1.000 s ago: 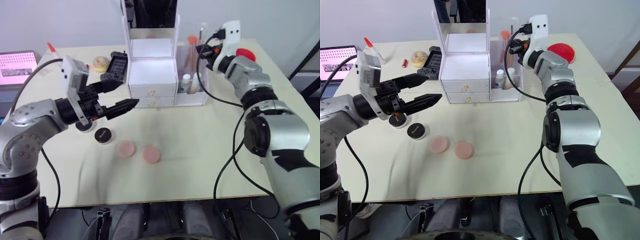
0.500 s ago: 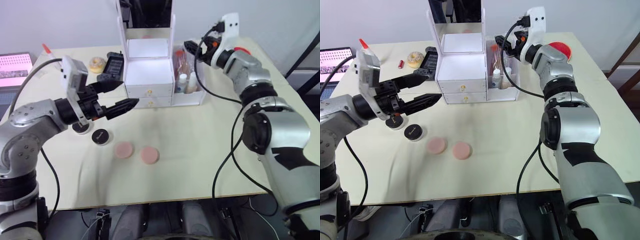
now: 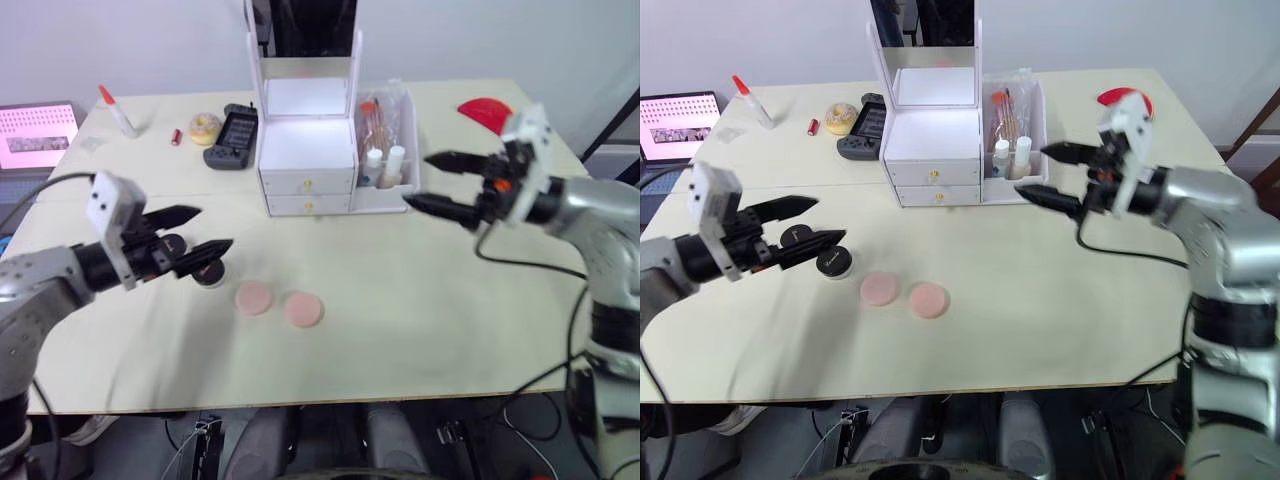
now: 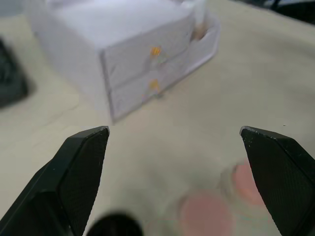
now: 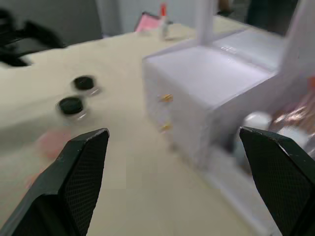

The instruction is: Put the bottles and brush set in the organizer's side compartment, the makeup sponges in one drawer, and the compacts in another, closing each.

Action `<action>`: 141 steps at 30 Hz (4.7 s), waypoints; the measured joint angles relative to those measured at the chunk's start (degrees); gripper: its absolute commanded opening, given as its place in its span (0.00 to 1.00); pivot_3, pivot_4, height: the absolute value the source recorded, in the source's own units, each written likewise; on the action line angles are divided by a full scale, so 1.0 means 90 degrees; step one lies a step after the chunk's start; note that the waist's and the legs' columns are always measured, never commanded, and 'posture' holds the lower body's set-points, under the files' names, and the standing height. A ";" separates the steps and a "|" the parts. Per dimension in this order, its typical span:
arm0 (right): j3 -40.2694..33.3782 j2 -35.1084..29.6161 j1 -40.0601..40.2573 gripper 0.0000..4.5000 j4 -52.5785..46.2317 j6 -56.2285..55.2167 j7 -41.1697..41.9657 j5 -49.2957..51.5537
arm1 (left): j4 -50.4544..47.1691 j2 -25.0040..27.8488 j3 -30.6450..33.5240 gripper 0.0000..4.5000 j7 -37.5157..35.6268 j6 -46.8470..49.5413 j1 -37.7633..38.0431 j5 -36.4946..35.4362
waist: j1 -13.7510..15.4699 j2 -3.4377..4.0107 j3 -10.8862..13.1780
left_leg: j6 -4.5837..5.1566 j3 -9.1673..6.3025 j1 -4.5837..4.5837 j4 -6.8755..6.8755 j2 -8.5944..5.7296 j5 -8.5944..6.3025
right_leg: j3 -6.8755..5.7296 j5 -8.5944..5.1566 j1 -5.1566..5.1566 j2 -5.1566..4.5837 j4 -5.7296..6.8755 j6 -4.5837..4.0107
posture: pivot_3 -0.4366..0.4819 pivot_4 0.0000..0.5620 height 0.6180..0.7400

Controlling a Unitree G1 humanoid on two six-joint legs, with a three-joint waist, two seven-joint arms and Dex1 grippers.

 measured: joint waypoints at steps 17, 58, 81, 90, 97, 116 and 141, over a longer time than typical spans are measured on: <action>-0.2541 -0.1040 0.3997 0.99 0.0940 -0.2028 0.1092 -0.0408 | 0.1839 0.0276 0.1870 1.00 -0.0943 -0.1543 0.1932 0.1301 | 0.0149 -0.0008 -0.0004 | 0.0016 0.0035 0.0005 0.0009 0.0002 -0.0012 | -0.0007 -0.0014 0.0028 -0.0040 -0.0041 -0.0024 | 0.48 0.27 0.98; -0.0066 -0.0077 0.1521 0.99 -0.0465 -0.0843 -0.1879 -0.0044 | 0.0713 -0.5691 -0.4523 1.00 0.5270 -0.2410 -0.1071 0.4853 | 0.0192 -0.0027 -0.0008 | 0.0026 0.0026 0.0006 0.0038 -0.0014 -0.0013 | -0.0019 0.0003 0.0057 -0.0024 -0.0044 0.0008 | 0.48 0.27 0.98; -0.0036 -0.0153 0.1550 0.99 -0.0458 -0.0725 -0.1738 -0.0019 | 0.3800 -0.6643 -0.3833 1.00 0.5938 -0.3736 -0.2752 0.5437 | 0.0188 -0.0032 -0.0005 | 0.0027 0.0023 0.0006 0.0040 -0.0019 -0.0013 | -0.0025 0.0014 0.0057 -0.0026 -0.0041 0.0033 | 0.48 0.27 0.98; -0.0037 -0.0152 0.1560 1.00 -0.0470 -0.0723 -0.1766 -0.0013 | 0.4036 -0.6649 -0.3796 0.81 0.5965 -0.3854 -0.2790 0.5510 | 0.0186 -0.0032 -0.0005 | 0.0027 0.0022 0.0006 0.0041 -0.0019 -0.0013 | -0.0025 0.0014 0.0058 -0.0026 -0.0040 0.0035 | 0.48 0.27 0.98; -0.0041 -0.0151 0.1590 1.00 -0.0488 -0.0722 -0.1779 -0.0002 | 0.4059 -0.6650 -0.3799 0.06 0.5942 -0.3858 -0.2792 0.5516 | 0.0181 -0.0032 -0.0005 | 0.0027 0.0021 0.0006 0.0040 -0.0020 -0.0013 | -0.0025 0.0014 0.0057 -0.0026 -0.0040 0.0035 | 0.48 0.27 0.98; -0.0078 -0.0151 0.1636 1.00 -0.0589 -0.0706 -0.1828 0.0070 | 0.2479 -0.6217 -0.4358 0.06 0.5056 -0.3276 -0.1765 0.5656 | 0.0206 -0.0031 -0.0005 | 0.0027 0.0015 0.0005 0.0040 -0.0020 -0.0013 | -0.0027 0.0015 0.0056 -0.0026 -0.0038 0.0034 | 0.48 0.27 0.98; -0.0068 -0.0161 0.1572 1.00 -0.0589 -0.0656 -0.1792 0.0119 | 0.0695 -0.5817 -0.4856 0.06 0.4455 -0.2181 -0.0760 0.5686 | 0.0341 -0.0031 -0.0006 | 0.0028 0.0016 0.0005 0.0041 -0.0020 -0.0014 | -0.0028 0.0013 0.0061 -0.0028 -0.0043 0.0032 | 0.48 0.27 0.98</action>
